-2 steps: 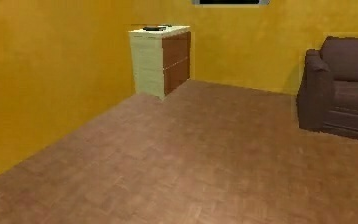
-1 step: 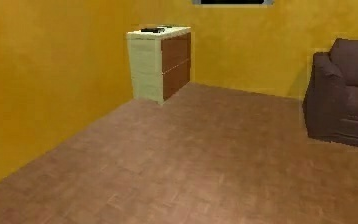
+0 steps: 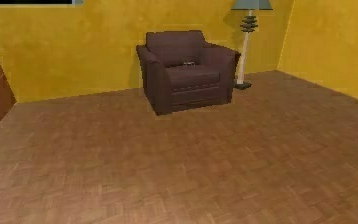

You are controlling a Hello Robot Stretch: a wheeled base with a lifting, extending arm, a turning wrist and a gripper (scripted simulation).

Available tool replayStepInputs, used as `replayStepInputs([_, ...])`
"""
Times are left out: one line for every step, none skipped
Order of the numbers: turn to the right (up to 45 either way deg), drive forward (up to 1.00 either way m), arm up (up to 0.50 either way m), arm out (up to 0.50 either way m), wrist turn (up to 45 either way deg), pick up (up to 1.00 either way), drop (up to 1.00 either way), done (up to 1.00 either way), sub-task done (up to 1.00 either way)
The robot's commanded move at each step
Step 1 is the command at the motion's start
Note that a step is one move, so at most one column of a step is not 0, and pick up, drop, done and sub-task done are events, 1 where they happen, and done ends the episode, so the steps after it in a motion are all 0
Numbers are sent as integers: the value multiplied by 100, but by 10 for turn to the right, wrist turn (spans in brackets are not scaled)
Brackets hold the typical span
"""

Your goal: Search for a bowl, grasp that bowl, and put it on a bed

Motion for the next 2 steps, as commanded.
replayStepInputs([240,0,0,0,0,0,0,0,0])
replayStepInputs([0,5,0,0,0,0,0,0,0])
